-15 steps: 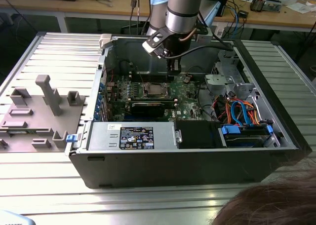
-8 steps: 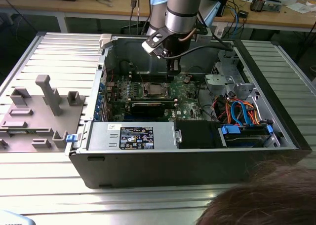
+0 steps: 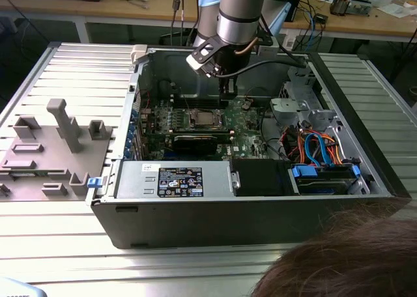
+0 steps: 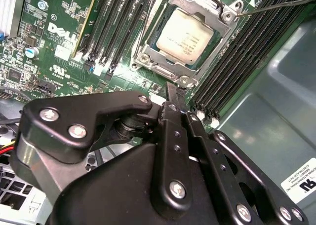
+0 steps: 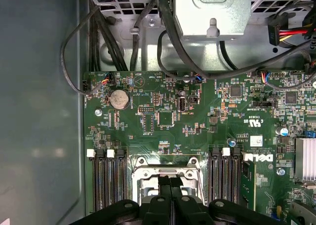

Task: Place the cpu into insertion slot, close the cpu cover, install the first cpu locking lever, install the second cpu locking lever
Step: 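Close the cpu cover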

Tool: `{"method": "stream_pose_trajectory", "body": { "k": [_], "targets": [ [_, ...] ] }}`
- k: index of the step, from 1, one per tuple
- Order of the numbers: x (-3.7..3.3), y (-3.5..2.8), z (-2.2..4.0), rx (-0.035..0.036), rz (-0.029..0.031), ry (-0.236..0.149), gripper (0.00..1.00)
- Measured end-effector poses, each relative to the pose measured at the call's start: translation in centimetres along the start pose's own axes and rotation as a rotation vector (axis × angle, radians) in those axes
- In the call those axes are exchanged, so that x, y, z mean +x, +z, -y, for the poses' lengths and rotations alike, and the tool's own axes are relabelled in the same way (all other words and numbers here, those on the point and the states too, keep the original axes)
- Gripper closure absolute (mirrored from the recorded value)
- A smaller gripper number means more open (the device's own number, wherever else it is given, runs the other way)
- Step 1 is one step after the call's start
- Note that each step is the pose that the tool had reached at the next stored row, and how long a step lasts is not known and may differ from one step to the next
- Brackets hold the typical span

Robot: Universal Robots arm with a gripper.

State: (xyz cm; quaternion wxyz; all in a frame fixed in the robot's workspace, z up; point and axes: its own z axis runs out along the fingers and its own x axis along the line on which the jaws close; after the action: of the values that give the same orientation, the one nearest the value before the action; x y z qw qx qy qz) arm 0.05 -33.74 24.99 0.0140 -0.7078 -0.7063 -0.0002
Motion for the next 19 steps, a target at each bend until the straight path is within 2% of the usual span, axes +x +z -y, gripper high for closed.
{"method": "stream_pose_trajectory", "body": {
  "k": [19],
  "targets": [
    [0.00,0.08,0.54,0.0000,0.0000,0.000,0.89]
  ]
}}
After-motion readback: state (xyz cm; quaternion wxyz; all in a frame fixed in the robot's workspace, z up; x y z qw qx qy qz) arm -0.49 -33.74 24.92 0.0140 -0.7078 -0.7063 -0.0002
